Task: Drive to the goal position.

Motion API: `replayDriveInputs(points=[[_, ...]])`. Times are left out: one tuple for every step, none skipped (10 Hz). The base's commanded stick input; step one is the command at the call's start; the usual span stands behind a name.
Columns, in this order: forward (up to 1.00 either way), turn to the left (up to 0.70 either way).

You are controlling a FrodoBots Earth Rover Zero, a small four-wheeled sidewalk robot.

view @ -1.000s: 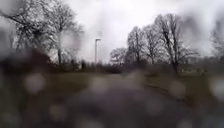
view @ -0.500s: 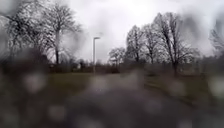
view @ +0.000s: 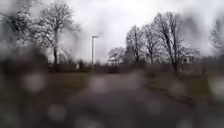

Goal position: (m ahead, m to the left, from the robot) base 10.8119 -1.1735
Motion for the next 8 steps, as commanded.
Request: replayDriveInputs(points=[[0.85, 0.00], [0.85, 0.00], [0.85, 0.00], [0.85, 0.00], [0.85, 0.00], [0.85, 0.00], [0.85, 0.00], [0.85, 0.00]])
